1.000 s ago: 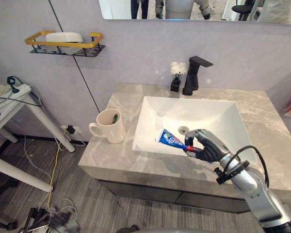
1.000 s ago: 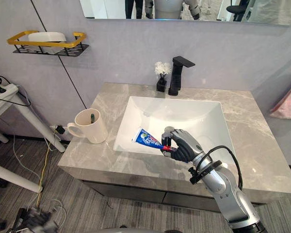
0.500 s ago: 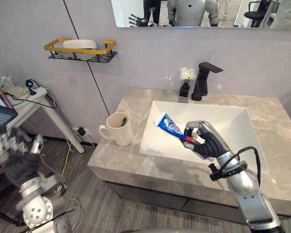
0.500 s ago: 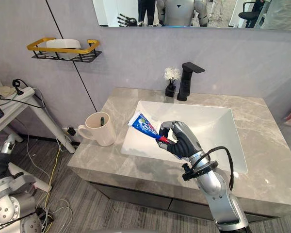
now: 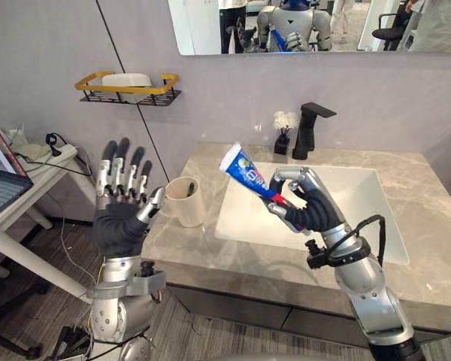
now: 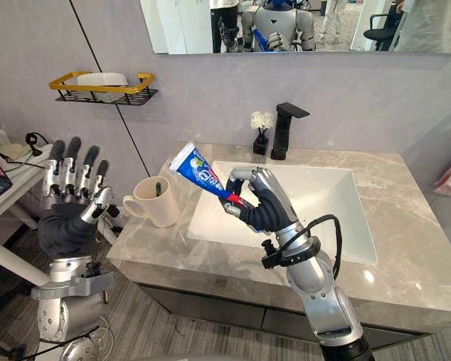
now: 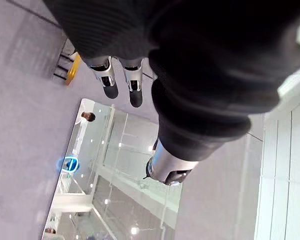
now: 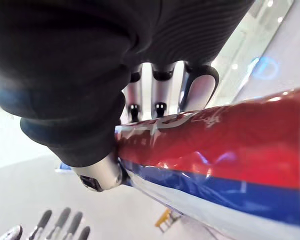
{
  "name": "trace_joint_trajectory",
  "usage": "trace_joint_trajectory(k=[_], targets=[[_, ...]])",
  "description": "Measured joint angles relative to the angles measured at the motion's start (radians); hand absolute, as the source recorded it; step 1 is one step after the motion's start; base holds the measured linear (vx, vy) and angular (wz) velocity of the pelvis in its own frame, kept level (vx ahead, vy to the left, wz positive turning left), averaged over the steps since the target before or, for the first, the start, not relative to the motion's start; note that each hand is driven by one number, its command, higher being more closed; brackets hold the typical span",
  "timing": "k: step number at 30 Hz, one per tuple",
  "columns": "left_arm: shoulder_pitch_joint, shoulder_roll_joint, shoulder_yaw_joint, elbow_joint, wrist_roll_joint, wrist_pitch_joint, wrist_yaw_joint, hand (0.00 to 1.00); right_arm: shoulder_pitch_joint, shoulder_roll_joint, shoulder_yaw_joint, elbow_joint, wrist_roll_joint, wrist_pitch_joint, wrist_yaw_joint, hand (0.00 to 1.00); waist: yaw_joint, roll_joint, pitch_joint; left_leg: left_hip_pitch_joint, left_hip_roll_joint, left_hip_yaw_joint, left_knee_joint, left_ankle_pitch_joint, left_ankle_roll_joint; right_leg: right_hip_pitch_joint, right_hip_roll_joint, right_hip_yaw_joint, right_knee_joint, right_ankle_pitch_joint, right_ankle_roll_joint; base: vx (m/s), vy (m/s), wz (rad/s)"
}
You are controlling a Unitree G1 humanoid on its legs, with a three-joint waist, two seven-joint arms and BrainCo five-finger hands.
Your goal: Organize washtable
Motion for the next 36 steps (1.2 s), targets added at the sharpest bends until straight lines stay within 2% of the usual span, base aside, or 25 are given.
trace_joint_trajectory(k=[3,11,17,19,36], targets=[[0.000,0.027,-0.053,0.002,-0.029,0.009,-0.004,0.00,-0.012,0.002,0.006,0.002,0.010,0.001,-0.027,1.00,0.000,-0.006,-0.001,0.002,0.000,0.002,-0.001,0.000,0.000,0.001,-0.001,0.005,0.001,0.000,0.000,0.00,0.000,-0.01],[0.000,0.071,-0.172,0.017,-0.098,0.026,-0.023,0.00,-0.043,-0.003,0.046,0.009,0.060,0.001,-0.032,1.00,-0.001,-0.008,-0.003,0.018,0.000,0.009,-0.022,0.009,0.002,0.000,-0.001,0.008,0.004,0.000,0.000,0.00,0.000,-0.02],[-0.028,0.111,-0.258,0.034,-0.117,0.036,-0.023,0.00,-0.089,-0.006,0.069,0.096,0.082,0.005,-0.032,1.00,0.002,-0.012,-0.005,0.023,0.000,0.016,-0.034,0.016,0.003,0.000,-0.001,0.008,0.004,0.001,0.001,-0.02,-0.005,-0.01],[-0.062,0.119,-0.275,0.034,-0.128,0.035,-0.023,0.00,-0.101,-0.013,0.089,0.099,0.084,0.020,-0.032,1.00,0.000,-0.013,-0.005,0.025,-0.001,0.020,-0.038,0.018,0.003,-0.001,-0.002,0.009,0.004,0.001,0.002,-0.02,-0.006,-0.01],[-0.136,0.129,-0.335,0.063,-0.146,0.024,0.023,0.00,-0.119,-0.014,0.161,0.145,0.087,0.020,-0.033,1.00,-0.002,-0.017,-0.005,0.030,-0.002,0.027,-0.039,0.018,0.004,0.000,-0.004,0.016,0.003,0.003,0.004,-0.03,-0.009,-0.01]])
